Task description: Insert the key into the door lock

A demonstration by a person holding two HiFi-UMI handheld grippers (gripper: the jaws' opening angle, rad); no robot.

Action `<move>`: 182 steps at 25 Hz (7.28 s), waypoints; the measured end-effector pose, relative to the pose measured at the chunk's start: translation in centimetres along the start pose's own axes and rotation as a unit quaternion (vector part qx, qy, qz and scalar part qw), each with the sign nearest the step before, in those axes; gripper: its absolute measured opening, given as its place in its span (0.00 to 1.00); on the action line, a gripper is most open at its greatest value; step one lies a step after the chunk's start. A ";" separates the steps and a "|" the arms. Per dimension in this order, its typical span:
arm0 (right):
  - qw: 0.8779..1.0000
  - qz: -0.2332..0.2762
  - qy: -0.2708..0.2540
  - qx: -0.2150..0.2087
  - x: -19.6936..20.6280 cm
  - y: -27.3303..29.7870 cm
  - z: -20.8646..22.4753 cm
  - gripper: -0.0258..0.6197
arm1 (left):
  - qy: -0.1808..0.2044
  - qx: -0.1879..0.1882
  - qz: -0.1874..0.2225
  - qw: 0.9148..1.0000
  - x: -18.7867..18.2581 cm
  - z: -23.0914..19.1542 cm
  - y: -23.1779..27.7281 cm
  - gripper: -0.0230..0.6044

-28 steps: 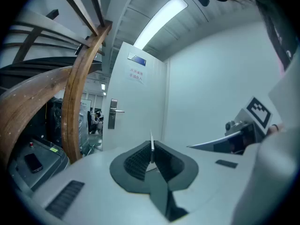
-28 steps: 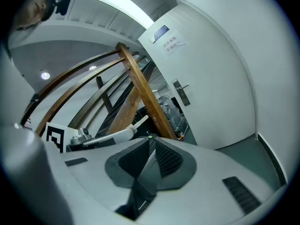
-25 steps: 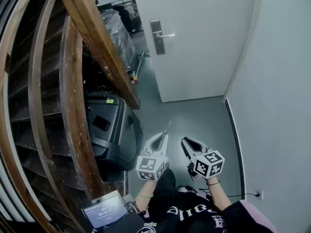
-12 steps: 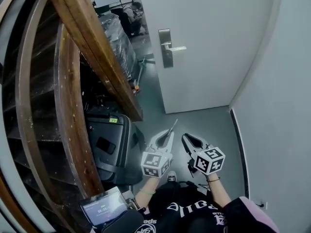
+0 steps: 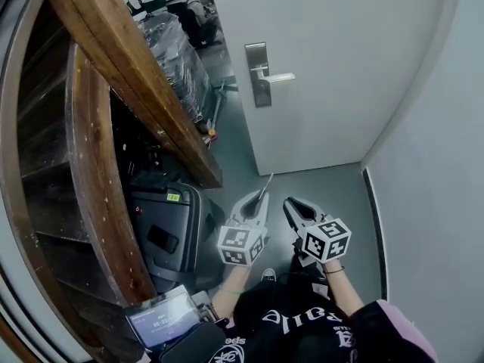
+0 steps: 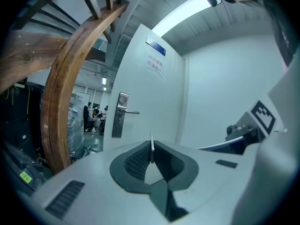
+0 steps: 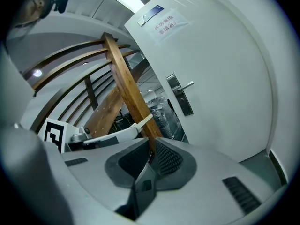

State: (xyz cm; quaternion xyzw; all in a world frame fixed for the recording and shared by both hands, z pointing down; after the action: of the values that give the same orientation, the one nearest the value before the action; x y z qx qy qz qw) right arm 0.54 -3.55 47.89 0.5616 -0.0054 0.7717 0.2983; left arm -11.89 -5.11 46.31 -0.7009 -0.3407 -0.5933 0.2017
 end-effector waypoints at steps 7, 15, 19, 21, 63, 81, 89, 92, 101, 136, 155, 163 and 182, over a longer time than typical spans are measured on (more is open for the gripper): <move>0.998 -0.040 -0.023 -0.049 -3.8 5.8 5.1 0.10 | -0.035 -0.062 0.015 0.997 -0.9 -3.9 6.6 0.07; 0.992 -0.059 -0.054 -0.102 -8.5 10.8 10.3 0.10 | -0.070 -0.107 0.052 0.990 -2.7 -7.3 14.2 0.07; 0.990 -0.063 -0.058 -0.112 -9.9 12.3 12.4 0.10 | -0.090 -0.117 0.059 0.987 -3.1 -8.7 17.1 0.07; 0.990 -0.061 -0.053 -0.115 -10.6 12.9 13.1 0.10 | -0.100 -0.121 0.062 0.986 -3.3 -9.5 18.2 0.07; 0.998 -0.036 -0.041 -0.022 -15.1 23.7 13.8 0.10 | -0.468 0.007 0.249 0.848 -3.9 -27.2 29.2 0.07; 0.999 -0.042 -0.033 0.001 -13.6 23.7 15.2 0.10 | -0.539 0.014 0.278 0.795 -3.9 -28.7 31.3 0.07; 0.999 -0.040 -0.028 0.011 -13.4 24.0 16.0 0.10 | -0.494 0.031 0.260 0.829 -4.3 -29.9 32.1 0.08; 0.999 -0.039 -0.026 0.010 -13.4 24.2 16.0 0.10 | -0.407 0.037 0.207 0.889 -4.5 -29.8 32.1 0.12; 0.999 -0.041 -0.022 -0.006 -12.4 24.1 15.6 0.10 | -0.174 0.038 0.004 0.984 -2.2 -26.0 29.2 0.09; 0.990 -0.102 -0.027 -0.093 -4.5 11.6 11.2 0.10 | -0.043 -0.004 -0.012 0.999 1.3 -3.1 12.5 0.04; 0.998 -0.056 0.005 -0.016 4.0 5.6 -4.2 0.10 | 0.004 0.090 -0.052 0.995 4.1 -3.0 -4.4 0.04; 0.998 -0.052 0.000 0.016 4.8 1.9 -4.5 0.10 | -0.007 0.105 -0.043 0.994 4.4 -1.4 -5.6 0.04; 0.998 -0.059 -0.003 -0.020 9.3 -13.3 -2.2 0.10 | -0.010 0.075 -0.037 0.996 7.0 14.8 -8.9 0.04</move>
State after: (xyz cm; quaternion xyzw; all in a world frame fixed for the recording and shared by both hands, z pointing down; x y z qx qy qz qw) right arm 3.08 12.31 50.83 0.5571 0.0119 0.7508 0.3545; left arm -7.55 12.80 48.86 -0.6769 -0.4118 -0.5657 0.2286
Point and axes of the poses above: the fingertips, and each gripper's own axes: y forward along the fingers, z to its right, x out of its underside, the point moved 6 cm from there along -y, backward along the fingers, and after that the axes turned 13 degrees about x, right-handed, at the moved point
